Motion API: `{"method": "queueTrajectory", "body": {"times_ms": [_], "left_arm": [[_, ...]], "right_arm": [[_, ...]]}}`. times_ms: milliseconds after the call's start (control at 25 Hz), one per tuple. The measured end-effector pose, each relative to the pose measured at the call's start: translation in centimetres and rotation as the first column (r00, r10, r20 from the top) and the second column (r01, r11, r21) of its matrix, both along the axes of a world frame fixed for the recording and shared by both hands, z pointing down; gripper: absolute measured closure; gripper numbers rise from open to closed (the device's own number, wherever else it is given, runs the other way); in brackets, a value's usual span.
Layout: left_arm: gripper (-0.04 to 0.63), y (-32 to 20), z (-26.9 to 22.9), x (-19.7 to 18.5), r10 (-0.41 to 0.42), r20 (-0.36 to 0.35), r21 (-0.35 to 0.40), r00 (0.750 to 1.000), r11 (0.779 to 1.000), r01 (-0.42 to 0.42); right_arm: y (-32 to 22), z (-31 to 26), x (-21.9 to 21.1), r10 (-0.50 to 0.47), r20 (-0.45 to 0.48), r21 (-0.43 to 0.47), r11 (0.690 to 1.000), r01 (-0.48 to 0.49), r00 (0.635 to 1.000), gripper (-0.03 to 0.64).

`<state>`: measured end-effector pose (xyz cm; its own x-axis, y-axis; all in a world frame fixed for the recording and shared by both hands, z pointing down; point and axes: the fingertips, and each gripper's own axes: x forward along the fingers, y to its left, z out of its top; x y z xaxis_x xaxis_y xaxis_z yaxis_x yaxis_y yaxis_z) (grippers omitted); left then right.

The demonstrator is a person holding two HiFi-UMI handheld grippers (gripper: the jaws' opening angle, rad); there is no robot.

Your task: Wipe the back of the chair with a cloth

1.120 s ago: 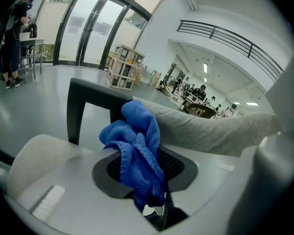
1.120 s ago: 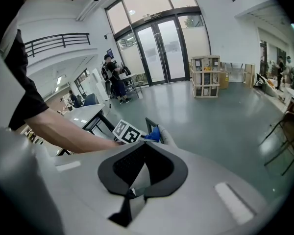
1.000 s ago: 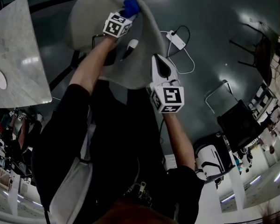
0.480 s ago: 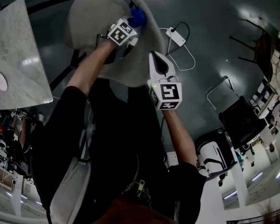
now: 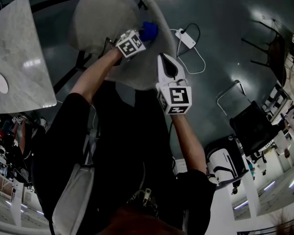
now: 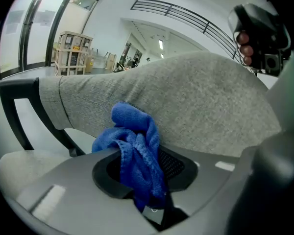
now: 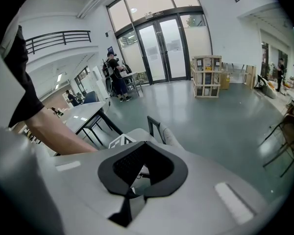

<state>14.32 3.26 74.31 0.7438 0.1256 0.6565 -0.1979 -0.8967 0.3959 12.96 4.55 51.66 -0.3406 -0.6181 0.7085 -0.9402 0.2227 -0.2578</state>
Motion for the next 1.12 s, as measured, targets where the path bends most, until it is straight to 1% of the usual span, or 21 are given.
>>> {"method": "queueTrajectory", "body": {"times_ms": [200,320,480,720,840,1040,1120], "left_arm": [[0.477,2.4,0.4,-0.4,0.042,-0.009,-0.012,0.999,0.999,-0.042],[0.477,4.2,0.4,-1.0,0.112,-0.014,-0.007,0.994,0.994,-0.112],[0.477,7.2,0.7,-2.5,0.202,-0.006,-0.022,0.979,0.979,-0.202],[0.477,10.6,0.7,-5.1,0.321,0.003,-0.039,0.947,0.946,-0.321],[0.477,12.1,0.8,-6.4,0.363,0.014,-0.047,0.932,0.931,-0.362],[0.477,14.5,0.7,-9.2,0.437,0.021,-0.066,0.899,0.898,-0.435],[0.477,15.2,0.9,-10.5,0.454,0.026,-0.073,0.891,0.89,-0.451]], "right_arm": [[0.2,0.1,-0.7,-0.008,0.0,-0.004,1.0,0.008,1.0,0.614],[0.0,0.1,-1.1,-0.013,-0.003,-0.002,1.0,0.013,1.0,0.614],[-0.1,0.2,-1.8,-0.016,-0.004,-0.001,1.0,0.016,1.0,0.614],[-0.2,0.1,-2.8,-0.026,0.001,-0.004,1.0,0.026,1.0,0.614],[-0.2,0.1,-3.3,-0.035,0.003,-0.005,0.999,0.036,0.999,0.614],[-0.4,0.1,-4.2,-0.048,0.004,-0.004,0.999,0.048,0.999,0.614],[-0.5,0.1,-4.6,-0.052,0.003,-0.005,0.999,0.052,0.999,0.614]]}}
